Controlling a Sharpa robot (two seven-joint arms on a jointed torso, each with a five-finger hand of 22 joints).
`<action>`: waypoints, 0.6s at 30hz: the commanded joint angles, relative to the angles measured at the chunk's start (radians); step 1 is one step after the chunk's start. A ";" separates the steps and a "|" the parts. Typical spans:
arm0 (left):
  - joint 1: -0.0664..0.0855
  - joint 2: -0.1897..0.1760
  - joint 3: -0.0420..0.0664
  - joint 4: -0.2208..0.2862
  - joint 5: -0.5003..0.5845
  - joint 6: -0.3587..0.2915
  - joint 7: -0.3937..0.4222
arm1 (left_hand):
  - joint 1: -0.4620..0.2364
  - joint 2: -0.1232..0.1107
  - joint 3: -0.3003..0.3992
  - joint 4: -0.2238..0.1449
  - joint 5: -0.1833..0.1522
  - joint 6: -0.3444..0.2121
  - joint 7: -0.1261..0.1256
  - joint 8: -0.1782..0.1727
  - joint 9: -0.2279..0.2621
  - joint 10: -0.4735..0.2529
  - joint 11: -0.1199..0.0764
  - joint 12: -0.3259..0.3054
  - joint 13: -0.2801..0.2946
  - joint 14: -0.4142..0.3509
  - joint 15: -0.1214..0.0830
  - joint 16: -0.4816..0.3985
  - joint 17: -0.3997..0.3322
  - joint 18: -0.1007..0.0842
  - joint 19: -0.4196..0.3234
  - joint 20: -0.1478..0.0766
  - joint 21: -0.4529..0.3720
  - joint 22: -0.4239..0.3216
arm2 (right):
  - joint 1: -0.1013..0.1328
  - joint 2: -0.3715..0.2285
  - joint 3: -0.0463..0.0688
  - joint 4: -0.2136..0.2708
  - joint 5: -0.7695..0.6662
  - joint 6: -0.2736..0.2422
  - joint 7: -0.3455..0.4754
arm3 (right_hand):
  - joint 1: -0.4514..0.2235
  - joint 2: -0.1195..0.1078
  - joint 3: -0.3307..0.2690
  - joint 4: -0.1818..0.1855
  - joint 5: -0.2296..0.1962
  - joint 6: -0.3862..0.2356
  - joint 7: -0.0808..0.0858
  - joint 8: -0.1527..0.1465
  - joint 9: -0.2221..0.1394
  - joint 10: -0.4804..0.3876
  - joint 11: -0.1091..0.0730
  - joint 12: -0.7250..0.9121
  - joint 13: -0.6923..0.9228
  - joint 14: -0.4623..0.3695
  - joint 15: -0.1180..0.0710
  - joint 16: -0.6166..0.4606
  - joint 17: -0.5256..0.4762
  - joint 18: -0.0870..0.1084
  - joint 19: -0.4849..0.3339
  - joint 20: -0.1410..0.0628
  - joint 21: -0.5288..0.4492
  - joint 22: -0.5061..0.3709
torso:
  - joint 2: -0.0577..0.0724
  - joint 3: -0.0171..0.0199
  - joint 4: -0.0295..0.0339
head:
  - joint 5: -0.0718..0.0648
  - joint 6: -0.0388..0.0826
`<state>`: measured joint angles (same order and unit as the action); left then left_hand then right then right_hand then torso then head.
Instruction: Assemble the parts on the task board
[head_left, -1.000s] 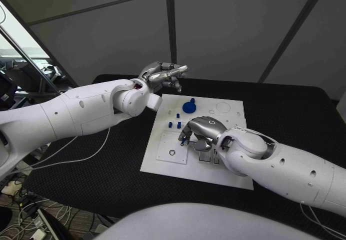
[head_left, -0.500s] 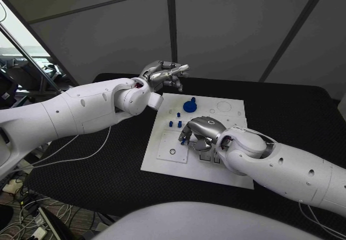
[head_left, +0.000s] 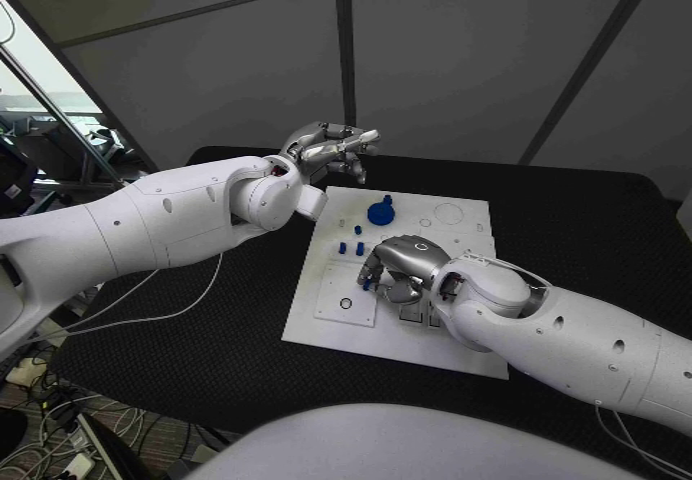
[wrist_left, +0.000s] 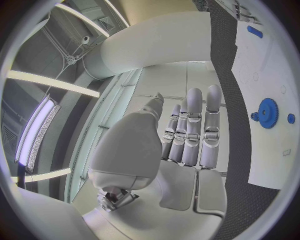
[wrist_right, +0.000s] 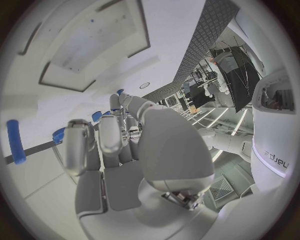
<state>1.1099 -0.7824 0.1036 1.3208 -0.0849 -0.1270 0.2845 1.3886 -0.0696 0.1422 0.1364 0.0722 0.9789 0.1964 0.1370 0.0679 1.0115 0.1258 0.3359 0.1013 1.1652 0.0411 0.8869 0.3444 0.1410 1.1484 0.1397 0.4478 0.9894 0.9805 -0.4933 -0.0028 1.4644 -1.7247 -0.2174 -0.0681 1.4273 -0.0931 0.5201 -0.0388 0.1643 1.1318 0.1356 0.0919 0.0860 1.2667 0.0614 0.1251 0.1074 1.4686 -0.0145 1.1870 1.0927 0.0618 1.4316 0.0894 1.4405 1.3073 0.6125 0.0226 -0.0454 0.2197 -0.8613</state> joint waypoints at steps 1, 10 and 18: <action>0.002 0.001 0.001 0.000 0.006 0.012 -0.002 | 0.006 0.000 -0.006 -0.002 0.001 -0.007 0.000 0.004 -0.001 -0.009 -0.001 0.006 0.000 -0.002 0.003 -0.005 -0.001 0.041 0.000 0.004 -0.005 -0.002 | 0.001 0.002 -0.002 0.000 -0.036 0.023 -0.017 | -0.013 -0.002 -0.005 -0.006 0.002 -0.003 0.010 -0.004 0.000 -0.006 0.006 -0.010 0.002 0.039 0.001 0.005 -0.004 -0.014 -0.004 0.005 0.000 0.100 | 0.000 0.0002 -0.0006 | 0.000 -0.001; 0.002 0.002 0.001 -0.002 0.006 0.016 -0.008 | 0.006 0.000 -0.007 -0.001 0.001 -0.008 0.001 0.004 -0.001 -0.010 -0.001 0.006 0.000 -0.002 0.003 -0.005 -0.002 0.041 0.000 0.004 -0.006 -0.002 | 0.001 0.003 -0.018 0.007 -0.055 0.013 -0.019 | -0.061 -0.026 -0.025 0.006 0.029 -0.056 0.033 -0.031 -0.012 -0.084 0.032 -0.061 -0.011 0.023 0.022 -0.022 -0.053 0.001 -0.060 0.021 -0.047 0.045 | -0.001 -0.0002 -0.0002 | 0.001 -0.001; 0.002 0.002 0.001 -0.003 0.006 0.021 -0.013 | 0.006 0.001 -0.009 -0.001 0.000 -0.009 0.001 0.004 -0.001 -0.012 0.000 0.007 -0.001 -0.002 0.004 -0.005 -0.002 0.041 0.000 0.004 -0.006 -0.003 | 0.001 -0.001 -0.020 0.011 -0.057 -0.057 -0.021 | -0.079 -0.046 -0.036 0.005 0.036 -0.142 0.041 -0.030 -0.021 -0.186 0.053 -0.056 -0.032 0.005 0.039 -0.051 -0.102 0.017 -0.111 0.039 -0.096 -0.008 | -0.002 0.0002 -0.0005 | 0.001 0.004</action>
<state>1.1099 -0.7816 0.1034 1.3177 -0.0844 -0.1211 0.2736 1.3886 -0.0696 0.1394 0.1336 0.0721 0.9751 0.2000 0.1370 0.0679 1.0045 0.1258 0.3397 0.1014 1.1652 0.0411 0.8869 0.3434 0.1409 1.1484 0.1397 0.4479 0.9879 0.9799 -0.4932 -0.0235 1.4721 -1.7673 -0.2287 -0.0829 1.3534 -0.1377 0.4902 -0.0334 0.1955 0.9941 0.1769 0.0657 0.0648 1.0854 0.1159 0.0659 0.0740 1.4686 0.0181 1.1407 0.9919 0.0620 1.3275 0.1286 1.3489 1.3011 0.6113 0.0225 -0.0454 0.2211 -0.8588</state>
